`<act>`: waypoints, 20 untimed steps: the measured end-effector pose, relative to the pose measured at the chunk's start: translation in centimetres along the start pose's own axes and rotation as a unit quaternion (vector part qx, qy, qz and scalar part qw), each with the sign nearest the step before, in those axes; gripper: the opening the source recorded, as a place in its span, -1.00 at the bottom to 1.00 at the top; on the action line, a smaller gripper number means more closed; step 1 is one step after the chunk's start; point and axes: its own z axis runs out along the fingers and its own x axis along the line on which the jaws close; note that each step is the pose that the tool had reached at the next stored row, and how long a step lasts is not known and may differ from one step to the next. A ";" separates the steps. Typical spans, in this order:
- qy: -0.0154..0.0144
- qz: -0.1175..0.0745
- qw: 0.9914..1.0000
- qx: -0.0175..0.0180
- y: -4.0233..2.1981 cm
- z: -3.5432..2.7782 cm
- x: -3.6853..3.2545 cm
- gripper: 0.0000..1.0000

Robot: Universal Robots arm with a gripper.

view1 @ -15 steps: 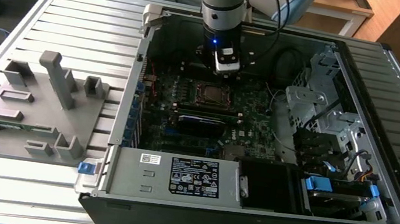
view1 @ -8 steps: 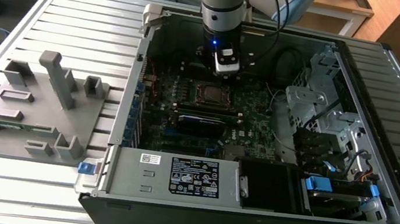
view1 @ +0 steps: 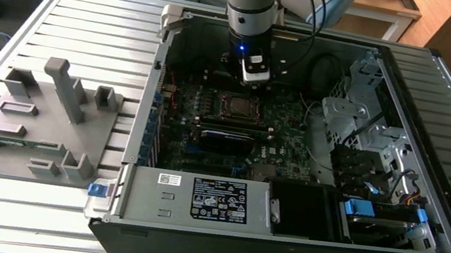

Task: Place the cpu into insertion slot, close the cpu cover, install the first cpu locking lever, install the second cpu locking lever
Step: 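Install the first cpu locking lever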

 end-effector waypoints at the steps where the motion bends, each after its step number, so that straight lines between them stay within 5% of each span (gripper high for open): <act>1: 0.000 0.000 1.000 0.000 0.02 -0.15 -0.03 -0.79; 14: 0.000 0.000 1.000 0.000 0.39 -2.89 -0.53 -0.79; 20: 0.001 0.000 1.000 0.000 0.40 -2.93 -0.55 -0.79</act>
